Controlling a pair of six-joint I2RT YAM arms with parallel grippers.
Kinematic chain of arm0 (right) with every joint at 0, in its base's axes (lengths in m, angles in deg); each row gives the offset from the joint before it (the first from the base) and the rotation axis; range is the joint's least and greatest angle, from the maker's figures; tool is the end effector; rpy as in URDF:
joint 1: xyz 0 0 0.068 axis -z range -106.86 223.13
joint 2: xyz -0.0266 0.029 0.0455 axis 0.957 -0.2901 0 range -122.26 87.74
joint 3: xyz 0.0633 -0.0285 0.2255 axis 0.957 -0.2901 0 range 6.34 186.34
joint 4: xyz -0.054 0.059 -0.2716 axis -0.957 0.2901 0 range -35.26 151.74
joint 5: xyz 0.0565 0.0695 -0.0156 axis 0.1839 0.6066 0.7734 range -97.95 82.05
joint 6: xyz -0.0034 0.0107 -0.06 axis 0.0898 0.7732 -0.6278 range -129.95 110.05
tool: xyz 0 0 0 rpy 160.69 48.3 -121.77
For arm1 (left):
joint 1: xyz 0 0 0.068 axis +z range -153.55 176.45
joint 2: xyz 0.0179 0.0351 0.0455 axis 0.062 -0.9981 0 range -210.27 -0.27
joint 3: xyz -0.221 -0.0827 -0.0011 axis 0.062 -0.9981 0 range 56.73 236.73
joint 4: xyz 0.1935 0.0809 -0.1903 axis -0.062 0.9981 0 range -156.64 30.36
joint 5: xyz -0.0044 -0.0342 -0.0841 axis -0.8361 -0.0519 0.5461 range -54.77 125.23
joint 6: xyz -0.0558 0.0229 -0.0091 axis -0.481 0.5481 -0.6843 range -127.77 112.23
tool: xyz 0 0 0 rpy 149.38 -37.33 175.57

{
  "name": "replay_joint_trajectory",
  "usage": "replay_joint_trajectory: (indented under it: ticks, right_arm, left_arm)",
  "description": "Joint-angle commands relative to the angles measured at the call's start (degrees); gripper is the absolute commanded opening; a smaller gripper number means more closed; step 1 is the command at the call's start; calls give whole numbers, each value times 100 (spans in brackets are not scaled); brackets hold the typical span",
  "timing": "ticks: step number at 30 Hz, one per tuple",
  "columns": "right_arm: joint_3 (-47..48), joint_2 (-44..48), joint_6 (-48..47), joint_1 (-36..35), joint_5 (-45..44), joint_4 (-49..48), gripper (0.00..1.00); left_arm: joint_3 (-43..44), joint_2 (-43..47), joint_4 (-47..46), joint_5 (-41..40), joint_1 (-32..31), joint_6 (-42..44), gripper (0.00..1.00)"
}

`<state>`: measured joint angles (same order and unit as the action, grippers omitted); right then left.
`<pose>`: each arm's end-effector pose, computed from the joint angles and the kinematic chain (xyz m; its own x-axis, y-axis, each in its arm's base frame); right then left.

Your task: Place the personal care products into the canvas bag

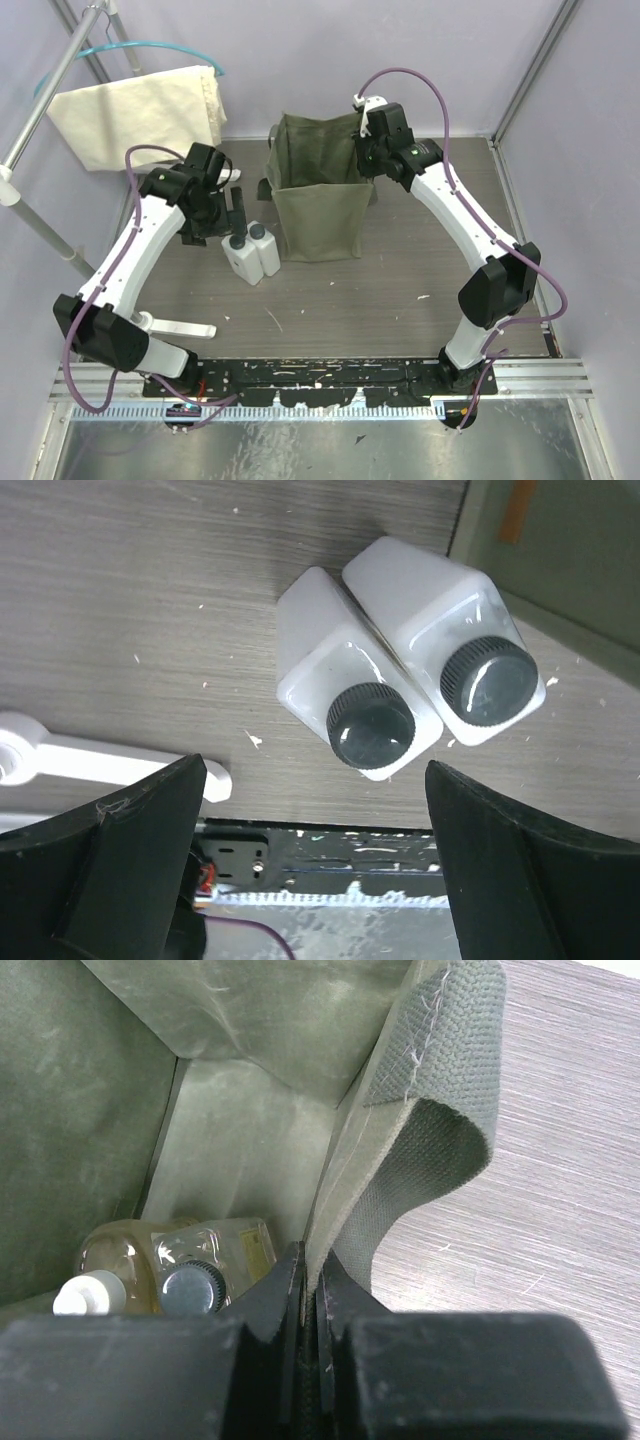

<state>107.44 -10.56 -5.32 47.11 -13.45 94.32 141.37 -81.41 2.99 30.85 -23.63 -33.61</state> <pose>0.3731 0.1772 0.3383 -0.5659 -0.1869 -0.8030 -0.3231 0.9463 0.0074 0.2806 -0.0989 0.3035 -0.9095 -0.1303 -0.3946 -0.0925 0.9892 -0.1135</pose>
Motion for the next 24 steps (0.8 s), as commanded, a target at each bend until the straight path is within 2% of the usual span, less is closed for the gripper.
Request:
replay_joint_trajectory:
  ticks: [1,10,16,24]
  right_arm:
    - [177,74,-98,27,-133,-30,8]
    - [77,92,-195,36,-223,44,8]
    - [129,66,-263,41,-193,93,8]
    - [177,6,-365,37,-182,197,8]
  left_arm:
    - [534,-222,688,-531,14,-995,98]
    - [462,-676,863,-242,26,-2201,98]
    - [352,-733,928,-256,17,-2656,98]
    - [-209,-582,672,-280,23,-3052,99]
